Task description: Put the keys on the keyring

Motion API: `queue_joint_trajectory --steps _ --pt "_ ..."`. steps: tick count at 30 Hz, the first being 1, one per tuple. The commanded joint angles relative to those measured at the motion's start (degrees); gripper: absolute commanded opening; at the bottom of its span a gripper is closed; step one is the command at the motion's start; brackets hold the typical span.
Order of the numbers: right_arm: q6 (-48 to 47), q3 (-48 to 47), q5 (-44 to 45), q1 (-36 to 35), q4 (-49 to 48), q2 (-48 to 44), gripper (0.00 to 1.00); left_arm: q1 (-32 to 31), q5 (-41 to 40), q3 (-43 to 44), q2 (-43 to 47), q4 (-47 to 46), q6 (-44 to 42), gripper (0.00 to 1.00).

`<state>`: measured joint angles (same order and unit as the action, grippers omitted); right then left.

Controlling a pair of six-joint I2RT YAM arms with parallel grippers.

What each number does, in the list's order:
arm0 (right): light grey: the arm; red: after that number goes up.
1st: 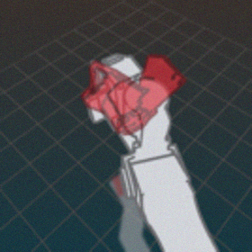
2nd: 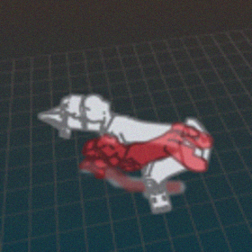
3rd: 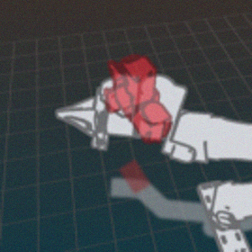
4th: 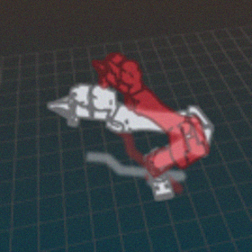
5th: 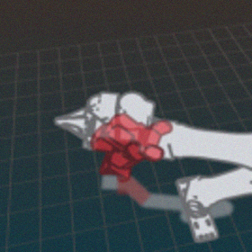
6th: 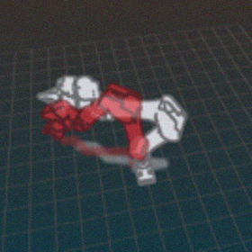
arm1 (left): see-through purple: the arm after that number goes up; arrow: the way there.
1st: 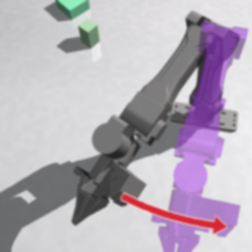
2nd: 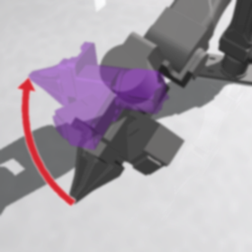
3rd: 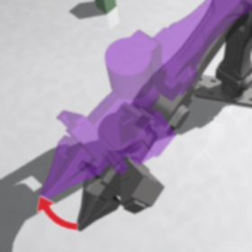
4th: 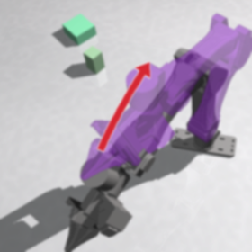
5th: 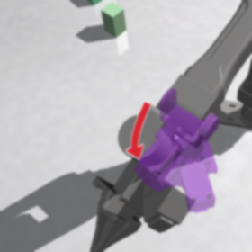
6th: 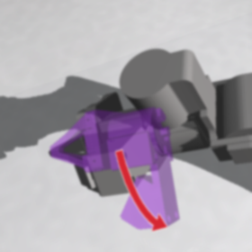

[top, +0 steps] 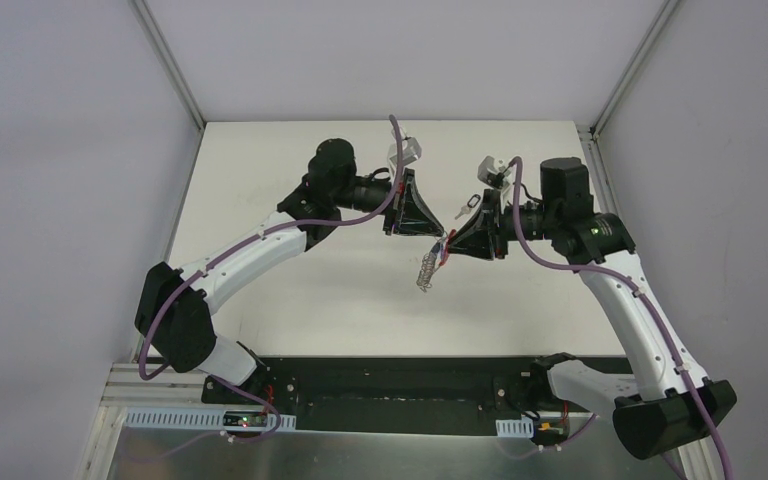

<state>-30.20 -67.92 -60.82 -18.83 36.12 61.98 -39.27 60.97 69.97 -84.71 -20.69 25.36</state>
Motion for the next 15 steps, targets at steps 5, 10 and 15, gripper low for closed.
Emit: queue_joint_trajectory --steps 5,10,15 --pt "2.2 -2.9 -2.3 0.5 -3.0 1.6 0.25 0.5 0.1 -0.3 1.7 -4.4 1.8 0.00" --pt "3.0 -3.2 -2.6 0.4 -4.0 2.8 0.25 0.5 0.1 -0.3 1.6 -4.7 2.1 0.00" --pt "3.4 -3.4 -3.4 0.3 -4.3 3.6 0.25 0.5 0.2 -0.5 1.3 -4.9 2.0 0.00"
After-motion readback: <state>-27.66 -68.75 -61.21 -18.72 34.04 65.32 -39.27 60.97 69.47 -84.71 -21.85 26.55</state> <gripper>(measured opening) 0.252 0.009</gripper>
